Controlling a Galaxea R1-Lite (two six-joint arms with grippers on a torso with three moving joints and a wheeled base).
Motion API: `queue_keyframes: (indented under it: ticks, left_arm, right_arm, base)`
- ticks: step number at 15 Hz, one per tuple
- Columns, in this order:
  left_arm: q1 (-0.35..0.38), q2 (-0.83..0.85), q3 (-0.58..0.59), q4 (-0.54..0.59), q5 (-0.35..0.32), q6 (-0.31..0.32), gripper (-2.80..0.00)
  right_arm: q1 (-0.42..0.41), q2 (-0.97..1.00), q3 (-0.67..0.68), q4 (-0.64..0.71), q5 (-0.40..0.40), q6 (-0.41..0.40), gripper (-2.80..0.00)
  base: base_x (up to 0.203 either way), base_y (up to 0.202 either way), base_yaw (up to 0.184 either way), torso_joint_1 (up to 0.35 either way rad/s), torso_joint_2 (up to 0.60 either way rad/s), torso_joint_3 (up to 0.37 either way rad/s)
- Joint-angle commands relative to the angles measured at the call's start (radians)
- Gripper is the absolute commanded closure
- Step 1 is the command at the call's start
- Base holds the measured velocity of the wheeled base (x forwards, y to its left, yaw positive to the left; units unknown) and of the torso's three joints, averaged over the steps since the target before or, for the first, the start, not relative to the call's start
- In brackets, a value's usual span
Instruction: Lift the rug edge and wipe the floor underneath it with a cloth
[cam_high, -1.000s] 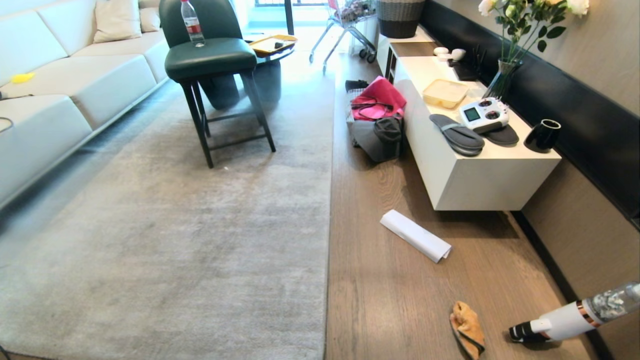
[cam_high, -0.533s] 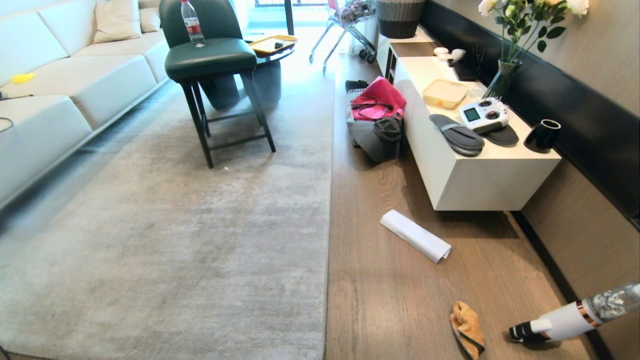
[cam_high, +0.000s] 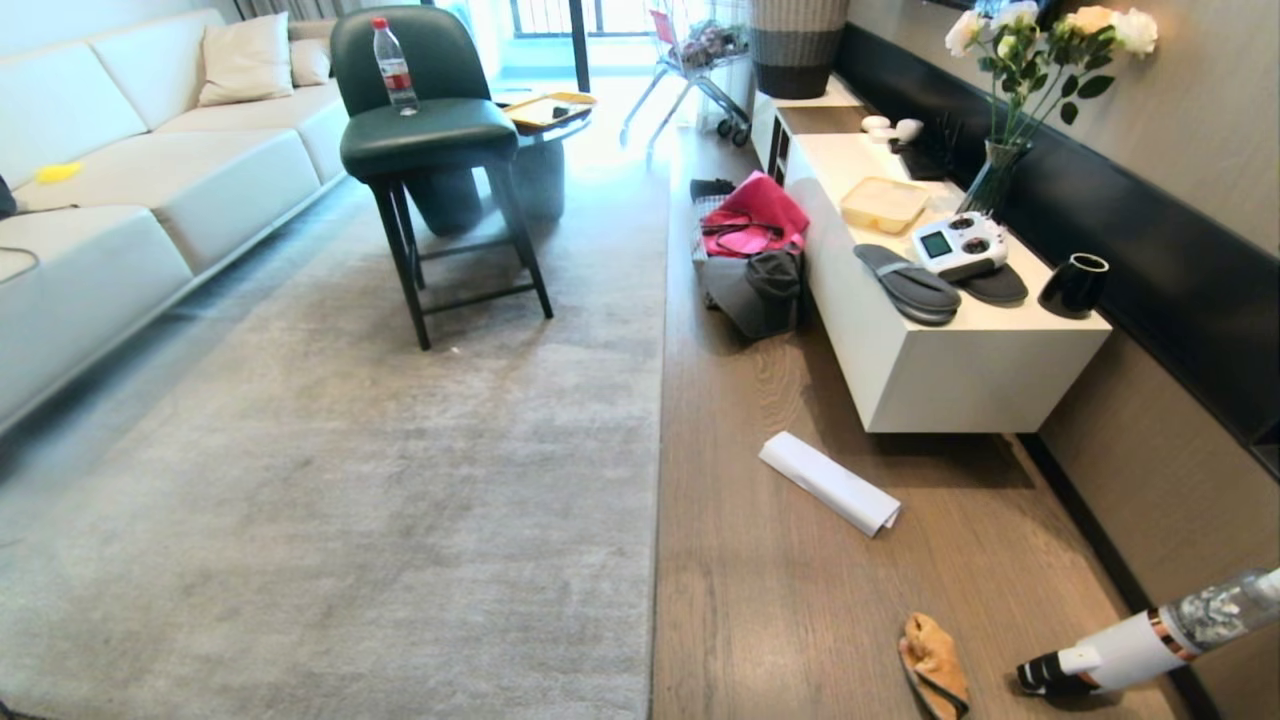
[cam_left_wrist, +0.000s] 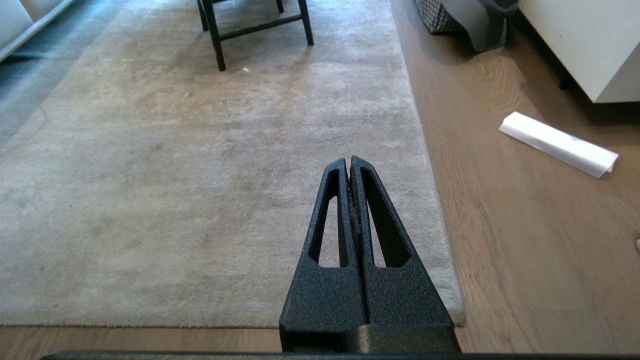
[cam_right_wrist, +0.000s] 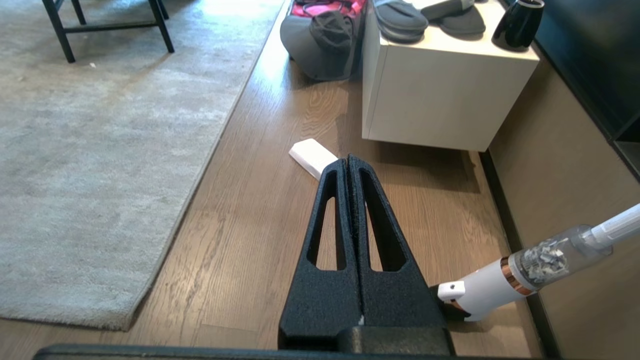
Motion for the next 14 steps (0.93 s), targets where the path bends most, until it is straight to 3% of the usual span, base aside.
queue_keyframes:
  ticks: [1, 6, 14]
  left_arm:
    - [0.000, 0.001, 0.000, 0.000, 0.000, 0.000, 0.00]
    - [0.000, 0.001, 0.000, 0.000, 0.000, 0.000, 0.00]
    - [0.000, 0.001, 0.000, 0.000, 0.000, 0.000, 0.00]
  right_arm:
    - [0.000, 0.002, 0.000, -0.001, 0.000, -0.001, 0.00]
    - [0.000, 0.000, 0.000, -0.001, 0.000, -0.009, 0.00]
    - [0.000, 0.000, 0.000, -0.001, 0.000, -0.009, 0.00]
  base:
    - [0.000, 0.000, 0.000, 0.002, 0.00, 0.178]
    - [0.000, 0.000, 0.000, -0.004, -0.03, 0.053]
    - [0.000, 0.000, 0.000, 0.002, -0.38, -0.384]
